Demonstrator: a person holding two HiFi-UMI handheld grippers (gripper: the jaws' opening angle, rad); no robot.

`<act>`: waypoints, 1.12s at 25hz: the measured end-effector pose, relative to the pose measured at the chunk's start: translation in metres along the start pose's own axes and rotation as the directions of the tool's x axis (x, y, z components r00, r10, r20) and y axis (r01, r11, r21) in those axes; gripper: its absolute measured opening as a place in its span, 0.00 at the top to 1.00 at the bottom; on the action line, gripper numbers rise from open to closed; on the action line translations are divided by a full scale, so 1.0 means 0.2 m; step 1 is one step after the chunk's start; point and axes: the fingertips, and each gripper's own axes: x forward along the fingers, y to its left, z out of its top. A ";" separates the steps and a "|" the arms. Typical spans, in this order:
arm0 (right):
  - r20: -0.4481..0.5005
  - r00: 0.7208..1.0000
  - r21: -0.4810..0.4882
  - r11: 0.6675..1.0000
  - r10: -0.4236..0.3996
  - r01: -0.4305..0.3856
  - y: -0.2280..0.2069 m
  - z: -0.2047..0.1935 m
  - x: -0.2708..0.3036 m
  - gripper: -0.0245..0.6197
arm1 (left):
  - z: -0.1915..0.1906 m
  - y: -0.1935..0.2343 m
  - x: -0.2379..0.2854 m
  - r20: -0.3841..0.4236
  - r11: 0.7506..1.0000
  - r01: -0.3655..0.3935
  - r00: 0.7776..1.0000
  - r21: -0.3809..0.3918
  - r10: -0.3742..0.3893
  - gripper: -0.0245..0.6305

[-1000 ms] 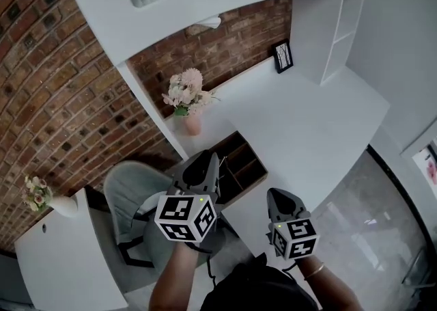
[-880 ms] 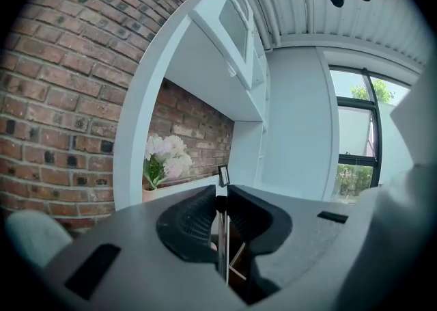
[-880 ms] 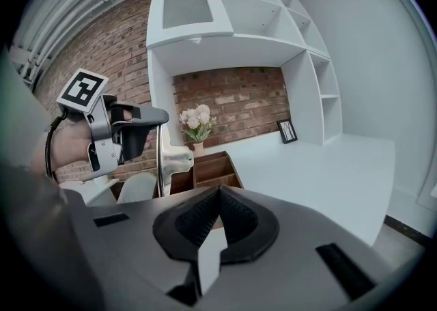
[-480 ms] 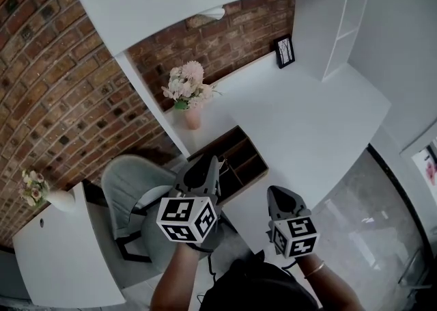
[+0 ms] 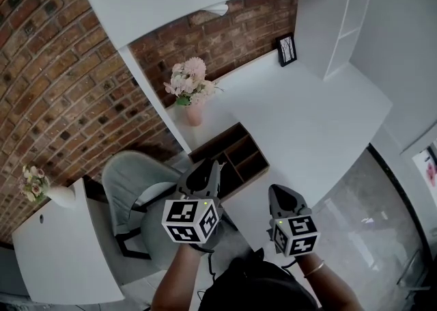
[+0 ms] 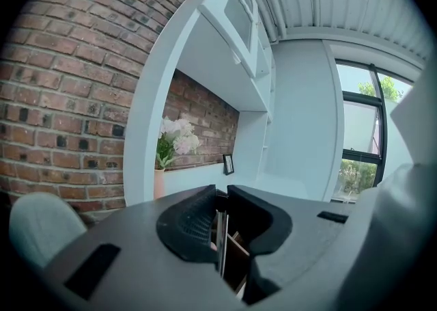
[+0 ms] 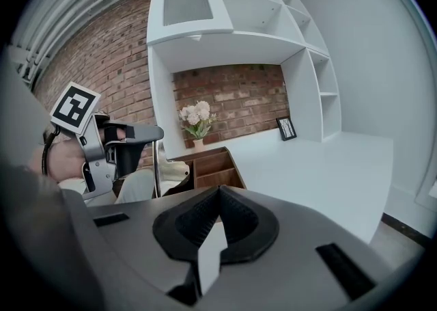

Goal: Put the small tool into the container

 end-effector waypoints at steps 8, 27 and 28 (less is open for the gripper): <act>-0.004 1.000 -0.005 1.000 0.000 0.000 0.01 -0.01 -0.01 0.96 | -0.08 0.01 0.02 -0.050 1.000 -0.002 0.999 0.010 0.003 0.87; -0.007 1.000 -0.009 1.000 -0.009 0.009 0.02 -0.02 -0.03 0.95 | -0.12 0.01 0.09 -0.062 1.000 0.008 0.998 -0.021 -0.010 0.87; -0.007 1.000 -0.010 1.000 -0.009 0.009 0.02 -0.02 -0.03 0.95 | -0.12 0.01 0.09 -0.063 1.000 0.012 0.998 -0.018 -0.013 0.87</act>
